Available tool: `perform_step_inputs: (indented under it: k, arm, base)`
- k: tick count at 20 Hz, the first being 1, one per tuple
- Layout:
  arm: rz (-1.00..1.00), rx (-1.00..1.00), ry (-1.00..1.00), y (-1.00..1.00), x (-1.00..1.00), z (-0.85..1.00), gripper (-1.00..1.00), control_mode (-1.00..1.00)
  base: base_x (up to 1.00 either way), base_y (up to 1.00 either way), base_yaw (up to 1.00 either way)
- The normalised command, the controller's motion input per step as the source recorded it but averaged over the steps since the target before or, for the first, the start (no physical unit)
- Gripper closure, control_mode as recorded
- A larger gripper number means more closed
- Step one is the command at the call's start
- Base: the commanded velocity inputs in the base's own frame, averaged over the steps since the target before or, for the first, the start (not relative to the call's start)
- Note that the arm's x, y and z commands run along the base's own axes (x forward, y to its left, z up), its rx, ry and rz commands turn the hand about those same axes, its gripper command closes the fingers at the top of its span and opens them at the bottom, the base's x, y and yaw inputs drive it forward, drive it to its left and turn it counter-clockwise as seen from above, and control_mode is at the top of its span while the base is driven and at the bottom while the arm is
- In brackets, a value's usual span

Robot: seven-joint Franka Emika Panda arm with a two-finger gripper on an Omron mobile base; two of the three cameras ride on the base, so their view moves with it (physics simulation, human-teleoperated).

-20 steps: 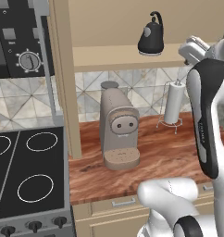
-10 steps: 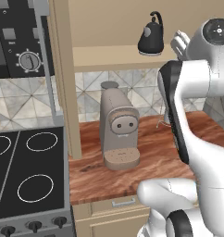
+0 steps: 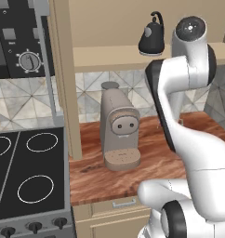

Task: Open the cabinet, pick the kettle from the cabinet, and place it in the sink.

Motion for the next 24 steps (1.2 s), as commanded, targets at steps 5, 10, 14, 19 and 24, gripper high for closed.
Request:
perform_step_inputs:
  k: [5, 10, 14, 19, 24]
  arm:
    - [-0.29, 0.07, -0.23, -0.13, 0.21, 0.00, -1.00, -1.00]
    - [-0.27, 0.01, -0.21, -0.15, 0.20, 0.00, -1.00, -1.00]
    - [-0.24, 0.05, -0.10, -0.21, 0.17, 0.00, -1.00, -1.00]
    - [-0.23, 0.07, -0.03, -0.25, 0.09, 0.02, -1.00, -1.00]
    - [-0.23, 0.10, 0.00, -0.29, 0.01, 0.08, -1.00, -1.00]
  base:
    - [0.00, 0.00, 0.00]
    - [0.00, 0.00, 0.00]
    - [0.00, 0.00, 0.00]
    - [0.00, 0.00, 0.00]
    - [0.00, 0.00, 0.00]
